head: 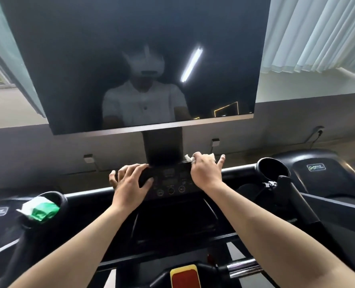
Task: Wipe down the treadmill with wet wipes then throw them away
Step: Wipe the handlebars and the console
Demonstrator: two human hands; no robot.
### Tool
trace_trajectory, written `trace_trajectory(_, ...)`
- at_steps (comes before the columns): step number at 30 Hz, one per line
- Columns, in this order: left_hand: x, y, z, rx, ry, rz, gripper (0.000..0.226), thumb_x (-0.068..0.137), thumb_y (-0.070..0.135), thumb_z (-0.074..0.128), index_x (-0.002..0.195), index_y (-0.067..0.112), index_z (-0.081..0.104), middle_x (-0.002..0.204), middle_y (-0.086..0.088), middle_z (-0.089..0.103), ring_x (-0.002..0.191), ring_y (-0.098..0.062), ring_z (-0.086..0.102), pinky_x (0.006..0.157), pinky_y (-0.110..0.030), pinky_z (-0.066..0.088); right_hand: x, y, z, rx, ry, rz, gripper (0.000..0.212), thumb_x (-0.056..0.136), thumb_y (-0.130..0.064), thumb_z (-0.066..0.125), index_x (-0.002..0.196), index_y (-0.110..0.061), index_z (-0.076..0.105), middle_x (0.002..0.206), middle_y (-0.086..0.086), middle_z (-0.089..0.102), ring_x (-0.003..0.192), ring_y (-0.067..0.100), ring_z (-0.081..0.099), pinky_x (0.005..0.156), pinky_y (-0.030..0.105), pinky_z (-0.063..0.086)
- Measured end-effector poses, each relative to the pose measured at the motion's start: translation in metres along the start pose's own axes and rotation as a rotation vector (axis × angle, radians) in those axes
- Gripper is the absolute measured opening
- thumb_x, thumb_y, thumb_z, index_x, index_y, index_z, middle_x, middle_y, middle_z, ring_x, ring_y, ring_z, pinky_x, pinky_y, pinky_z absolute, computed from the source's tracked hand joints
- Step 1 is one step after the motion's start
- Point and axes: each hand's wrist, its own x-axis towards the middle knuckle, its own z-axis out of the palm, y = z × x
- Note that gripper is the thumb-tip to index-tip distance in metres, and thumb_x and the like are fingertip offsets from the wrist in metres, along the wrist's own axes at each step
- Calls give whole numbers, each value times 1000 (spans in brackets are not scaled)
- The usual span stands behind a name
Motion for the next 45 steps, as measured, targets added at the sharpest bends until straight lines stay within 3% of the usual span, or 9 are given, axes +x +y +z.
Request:
trace_trajectory(11, -1, -5, -3, -32, -12, 24, 52, 91, 46, 66, 140, 35, 52, 142, 13, 50, 138, -16, 31, 114, -42, 11, -11, -52, 18, 124, -159, -311, 32, 106, -34, 35, 128, -29, 58, 127, -7, 64, 130, 15, 48, 120, 56, -7)
trace_trajectory(19, -19, -38, -9, -359, -17, -103, 65, 87, 36, 77, 145, 38, 47, 151, 4, 30, 141, -19, 21, 117, -35, 24, -10, -40, 22, 55, 3, 3, 31, 105, -32, 30, 112, -21, 59, 123, -3, 63, 138, 21, 38, 120, 61, -11)
trace_trajectory(23, -21, -51, -10, -485, -106, -99, 70, 91, 29, 74, 149, 45, 38, 150, 9, 25, 141, -13, 30, 116, -32, 29, -14, -78, 36, 38, -43, -72, 33, 105, -31, 29, 115, -20, 59, 120, -3, 64, 134, 23, 43, 119, 63, -9)
trace_trajectory(29, -26, -55, -11, -598, -115, -99, 82, 90, 21, 75, 154, 41, 28, 157, 10, 27, 143, -3, 29, 115, -27, 31, -26, -116, 55, 126, -65, -230, 32, 104, -32, 36, 124, -26, 60, 115, -6, 66, 126, 14, 48, 122, 51, -10)
trace_trajectory(33, -30, -65, -12, -638, -168, -200, 94, 89, 33, 76, 159, 39, 13, 146, 13, 41, 131, 1, 39, 108, -22, 31, -18, -100, 44, 51, -68, -157, 32, 105, -38, 31, 115, -31, 60, 111, -9, 67, 123, 16, 52, 118, 60, -10)
trace_trajectory(36, -30, -76, -12, -661, -221, -219, 92, 88, 38, 77, 158, 39, 18, 143, 7, 50, 133, -5, 46, 107, -23, 34, -16, -90, 43, -35, -40, -29, 35, 106, -40, 26, 113, -28, 58, 120, -9, 65, 138, 23, 41, 114, 68, -11)
trace_trajectory(39, -30, -80, -14, -685, -248, -220, 88, 88, 39, 76, 157, 41, 21, 141, 15, 50, 132, -5, 48, 106, -21, 35, -18, -105, 48, -77, -44, -1, 36, 106, -35, 25, 112, -23, 59, 118, -3, 65, 135, 28, 42, 115, 69, -8)
trace_trajectory(42, -31, -82, -13, -693, -258, -213, 89, 90, 37, 75, 159, 38, 20, 143, 17, 47, 129, 3, 44, 103, -13, 31, -20, -134, 57, -49, -58, -49, 40, 105, -32, 24, 113, -23, 62, 116, 2, 67, 128, 30, 48, 117, 66, -8)
trace_trajectory(45, -30, -86, -11, -675, -273, -210, 91, 88, 42, 75, 161, 32, 19, 154, 13, 44, 139, -1, 42, 114, -21, 33, -26, -164, 75, -7, -70, -167, 39, 105, -33, 26, 113, -24, 64, 112, 0, 70, 123, 26, 53, 118, 61, -9)
